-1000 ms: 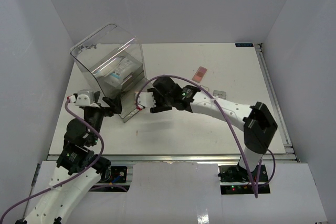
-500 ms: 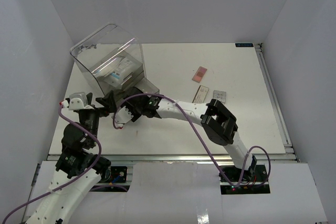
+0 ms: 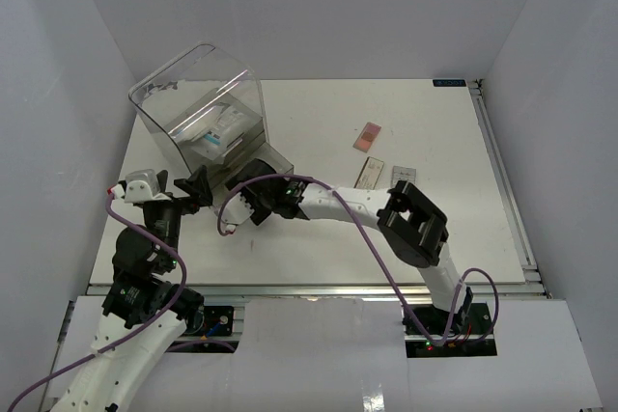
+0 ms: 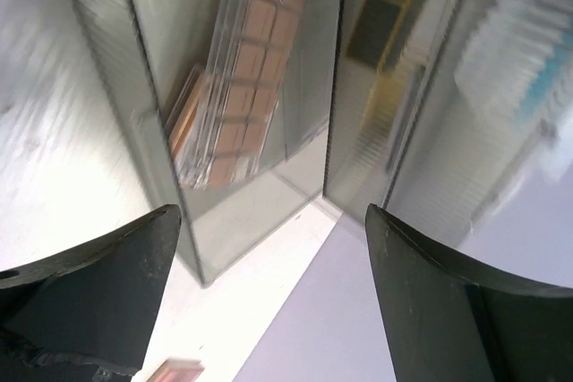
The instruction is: Organize the makeup
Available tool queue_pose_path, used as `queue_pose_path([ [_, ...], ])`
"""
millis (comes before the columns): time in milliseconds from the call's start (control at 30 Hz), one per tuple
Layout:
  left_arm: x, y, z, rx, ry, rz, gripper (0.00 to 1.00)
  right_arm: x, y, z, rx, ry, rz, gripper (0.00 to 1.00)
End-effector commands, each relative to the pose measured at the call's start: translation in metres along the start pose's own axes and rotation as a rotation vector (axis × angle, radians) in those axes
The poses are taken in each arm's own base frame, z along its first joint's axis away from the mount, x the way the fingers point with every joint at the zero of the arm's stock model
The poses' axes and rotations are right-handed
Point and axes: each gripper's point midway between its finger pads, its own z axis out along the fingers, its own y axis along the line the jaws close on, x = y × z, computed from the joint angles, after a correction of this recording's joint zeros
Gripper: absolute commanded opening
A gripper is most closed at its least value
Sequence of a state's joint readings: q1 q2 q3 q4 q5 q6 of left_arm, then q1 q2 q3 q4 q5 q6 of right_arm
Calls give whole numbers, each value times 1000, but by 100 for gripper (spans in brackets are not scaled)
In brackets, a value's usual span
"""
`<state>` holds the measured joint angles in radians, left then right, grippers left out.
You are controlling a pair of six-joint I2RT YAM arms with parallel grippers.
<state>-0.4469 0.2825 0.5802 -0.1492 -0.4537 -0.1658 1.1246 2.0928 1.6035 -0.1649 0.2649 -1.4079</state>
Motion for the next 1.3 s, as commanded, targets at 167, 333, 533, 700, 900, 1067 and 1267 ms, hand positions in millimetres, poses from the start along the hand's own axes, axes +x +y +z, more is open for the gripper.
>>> queue_pose_path([
  [167, 11, -21, 5, 109, 42, 20, 98, 110, -19, -99, 25, -50, 746, 90],
  [333, 20, -31, 8, 156, 83, 31, 98, 189, 54, -123, -171, -84, 1474, 90],
  [533, 27, -36, 10, 177, 107, 37, 98, 212, 115, -144, -182, -37, 1829, 90],
  [700, 28, -37, 11, 183, 114, 42, 98, 264, 138, -152, 152, 328, 2045, 90],
  [900, 29, -37, 11, 181, 116, 43, 98, 273, 149, -133, 187, 431, 2223, 90],
  [1067, 29, -35, 11, 174, 114, 43, 98, 284, 156, -115, 179, 518, 2248, 90],
  [1267, 29, -35, 12, 173, 116, 48, 98, 282, 158, -96, 162, 555, 2233, 90],
])
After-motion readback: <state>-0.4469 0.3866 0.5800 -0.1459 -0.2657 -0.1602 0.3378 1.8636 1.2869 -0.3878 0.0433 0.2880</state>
